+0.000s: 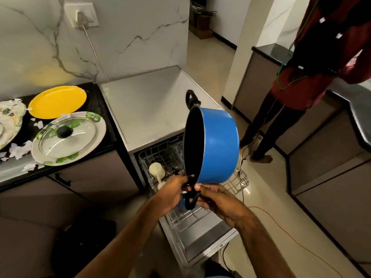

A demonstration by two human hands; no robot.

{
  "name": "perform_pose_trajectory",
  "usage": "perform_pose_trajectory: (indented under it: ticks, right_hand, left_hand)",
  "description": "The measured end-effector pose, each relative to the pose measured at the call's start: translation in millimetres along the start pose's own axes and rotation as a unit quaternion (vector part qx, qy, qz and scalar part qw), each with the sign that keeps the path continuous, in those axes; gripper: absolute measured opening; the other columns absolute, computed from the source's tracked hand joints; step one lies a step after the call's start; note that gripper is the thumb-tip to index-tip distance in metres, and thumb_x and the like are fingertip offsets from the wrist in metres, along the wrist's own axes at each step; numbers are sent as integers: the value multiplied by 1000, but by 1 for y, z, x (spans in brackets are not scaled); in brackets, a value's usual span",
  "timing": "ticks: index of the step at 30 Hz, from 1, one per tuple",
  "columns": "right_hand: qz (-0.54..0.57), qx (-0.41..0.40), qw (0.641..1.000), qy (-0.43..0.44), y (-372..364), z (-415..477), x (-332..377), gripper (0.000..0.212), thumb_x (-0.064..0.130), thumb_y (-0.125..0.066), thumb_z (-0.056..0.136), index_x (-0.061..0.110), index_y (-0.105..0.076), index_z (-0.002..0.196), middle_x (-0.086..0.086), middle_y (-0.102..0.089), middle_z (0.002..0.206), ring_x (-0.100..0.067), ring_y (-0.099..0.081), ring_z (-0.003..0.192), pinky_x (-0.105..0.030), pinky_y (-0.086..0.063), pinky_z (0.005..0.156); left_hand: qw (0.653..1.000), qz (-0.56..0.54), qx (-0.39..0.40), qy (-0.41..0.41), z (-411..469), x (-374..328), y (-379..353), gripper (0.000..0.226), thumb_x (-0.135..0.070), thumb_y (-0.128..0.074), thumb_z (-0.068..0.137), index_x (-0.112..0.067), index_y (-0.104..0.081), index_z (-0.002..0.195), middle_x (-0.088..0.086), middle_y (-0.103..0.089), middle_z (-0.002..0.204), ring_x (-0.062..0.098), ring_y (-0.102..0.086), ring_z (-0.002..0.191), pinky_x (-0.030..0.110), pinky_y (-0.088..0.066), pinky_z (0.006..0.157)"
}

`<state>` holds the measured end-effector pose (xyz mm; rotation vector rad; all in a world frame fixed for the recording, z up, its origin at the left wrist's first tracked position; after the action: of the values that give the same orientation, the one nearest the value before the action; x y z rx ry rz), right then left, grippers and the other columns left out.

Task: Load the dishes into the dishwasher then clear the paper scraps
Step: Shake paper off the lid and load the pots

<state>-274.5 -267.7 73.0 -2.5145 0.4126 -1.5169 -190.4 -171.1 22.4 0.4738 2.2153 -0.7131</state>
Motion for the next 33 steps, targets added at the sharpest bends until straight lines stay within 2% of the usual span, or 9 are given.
perform_pose_trajectory:
  ticks: [4,8,11,14,16,18,21,28,33]
  right_hand:
    - [14,-42,998,-37,69,7,0,32,16,-70,98,-2,-70,125,-19,-74,121,-32,-72,116,-44,-56,104]
    - [-46,-93,992,-74,147,21,-9,20,15,-75,95,5,-75,112,-12,-80,108,-19,-77,100,-30,-62,86]
    - [-87,-106,985,-109,193,40,-29,21,21,-78,92,10,-76,109,-10,-79,109,-17,-74,98,-30,-61,85]
    - [-139,-112,975,-131,230,66,-52,21,25,-77,93,14,-74,111,-6,-79,112,-17,-73,106,-39,-61,94]
    - [-195,-129,962,-138,250,86,-62,18,28,-77,93,19,-72,108,-3,-79,110,-17,-73,104,-45,-61,95]
    - [-234,-148,950,-142,264,111,-72,19,27,-77,92,19,-72,108,-1,-78,107,-17,-73,101,-45,-62,92]
    - [-297,-181,927,-142,279,150,-78,23,31,-79,89,17,-73,107,0,-77,103,-20,-72,100,-42,-61,90]
    - [-480,-204,845,-122,294,235,-88,35,41,-75,92,11,-75,110,-5,-77,106,-25,-73,101,-37,-59,89]
    - [-510,-212,828,-98,297,279,-106,29,37,-73,95,12,-71,110,-4,-75,107,-21,-71,99,-31,-58,83]
  left_hand:
    - [997,-12,-71,33,31,12,-26,32,-18,-61,96,-19,-63,128,9,-70,127,30,-62,123,47,-47,110]
    - [993,27,-109,26,65,17,-42,26,-5,-60,98,-16,-65,120,5,-67,129,27,-60,123,48,-47,109]
    - [988,55,-142,21,79,14,-48,30,-9,-66,92,-23,-70,118,4,-71,122,20,-65,114,42,-52,103]
    - [982,117,-150,22,94,14,-56,32,-18,-62,97,-20,-63,129,2,-65,127,19,-60,118,34,-52,96]
    - [969,178,-171,21,98,18,-56,45,-32,-65,94,-21,-57,137,1,-62,134,18,-58,121,34,-51,100]
    - [939,284,-195,11,100,25,-49,57,-42,-64,90,-23,-53,142,-4,-58,140,16,-56,125,34,-45,109]
    - [880,418,-227,-12,105,33,-34,53,-33,-61,98,-21,-47,148,-2,-52,145,17,-51,131,26,-41,108]
    - [752,625,-204,46,138,65,5,63,-43,-56,97,-23,-34,153,-2,-37,158,20,-32,146,43,-30,120]
    - [704,681,-186,70,166,89,38,66,-40,-55,98,-21,-30,156,2,-30,162,22,-25,150,44,-23,122]
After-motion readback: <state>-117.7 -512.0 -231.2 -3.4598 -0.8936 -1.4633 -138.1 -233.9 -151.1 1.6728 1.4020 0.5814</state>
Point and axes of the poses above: each hand's wrist, its own z-axis towards the middle knuckle, its own y-axis out of the back of the hand, x = y × z, the point moved 8 cm from there along z, towards the middle knuckle
